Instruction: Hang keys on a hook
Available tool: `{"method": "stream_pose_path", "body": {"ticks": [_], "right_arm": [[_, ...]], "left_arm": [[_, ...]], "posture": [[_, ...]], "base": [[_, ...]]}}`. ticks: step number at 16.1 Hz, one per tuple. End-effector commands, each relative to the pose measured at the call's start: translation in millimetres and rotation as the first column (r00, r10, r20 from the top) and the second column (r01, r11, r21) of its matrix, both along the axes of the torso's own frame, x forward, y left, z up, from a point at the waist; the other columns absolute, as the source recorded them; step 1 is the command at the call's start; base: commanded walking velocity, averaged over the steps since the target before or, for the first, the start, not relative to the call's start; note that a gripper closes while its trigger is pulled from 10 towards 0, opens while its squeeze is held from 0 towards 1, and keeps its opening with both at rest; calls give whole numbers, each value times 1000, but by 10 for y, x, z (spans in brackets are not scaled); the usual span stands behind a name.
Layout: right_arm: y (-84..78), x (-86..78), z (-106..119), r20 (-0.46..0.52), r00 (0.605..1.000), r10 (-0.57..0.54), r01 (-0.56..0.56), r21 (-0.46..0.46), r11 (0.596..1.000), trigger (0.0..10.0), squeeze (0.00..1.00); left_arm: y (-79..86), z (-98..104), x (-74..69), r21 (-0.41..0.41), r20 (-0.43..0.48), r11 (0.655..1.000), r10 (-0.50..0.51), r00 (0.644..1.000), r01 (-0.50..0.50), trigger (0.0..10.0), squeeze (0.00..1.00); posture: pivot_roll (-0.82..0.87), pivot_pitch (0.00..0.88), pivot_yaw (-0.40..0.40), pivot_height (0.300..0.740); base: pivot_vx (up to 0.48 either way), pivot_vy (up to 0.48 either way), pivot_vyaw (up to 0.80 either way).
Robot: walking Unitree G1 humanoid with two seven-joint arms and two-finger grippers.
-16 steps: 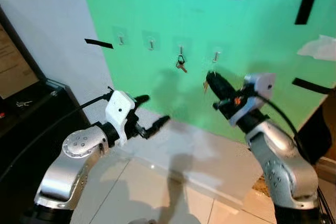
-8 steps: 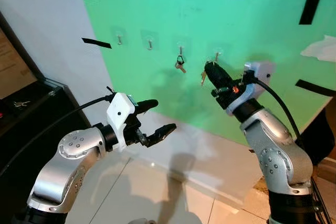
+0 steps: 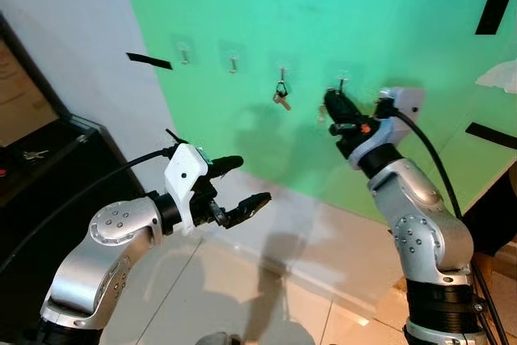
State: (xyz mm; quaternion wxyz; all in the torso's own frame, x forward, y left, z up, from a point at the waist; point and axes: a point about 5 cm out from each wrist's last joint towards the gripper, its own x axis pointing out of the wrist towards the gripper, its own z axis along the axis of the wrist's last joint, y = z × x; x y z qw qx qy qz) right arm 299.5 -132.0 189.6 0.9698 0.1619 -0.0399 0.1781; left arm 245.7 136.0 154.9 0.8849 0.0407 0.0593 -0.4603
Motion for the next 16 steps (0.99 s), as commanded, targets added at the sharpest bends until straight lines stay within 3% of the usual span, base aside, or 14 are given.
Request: {"method": "stream_pose_path", "body": {"ticks": [1,10,16], "right_arm": [[-14,13,68,26,1000,-14,13,21,1000,10000,0],[-78,21,84,28,997,-69,66,90,994,10000,0],[-223,36,82,10,987,-162,159,151,976,10000,0]], "left_arm": [[1,20,-18,6,6,1000,-5,1000,5,10000,0],[-4,14,-18,2,3,1000,-12,1000,12,10000,0],[-9,14,-24,7,4,1000,-25,1000,25,10000,0]], "posture": [[-12,0,87,740],[-16,0,90,740],[-21,0,99,740]], "base": [[0,0,0],[0,0,0],[0,0,0]]}}
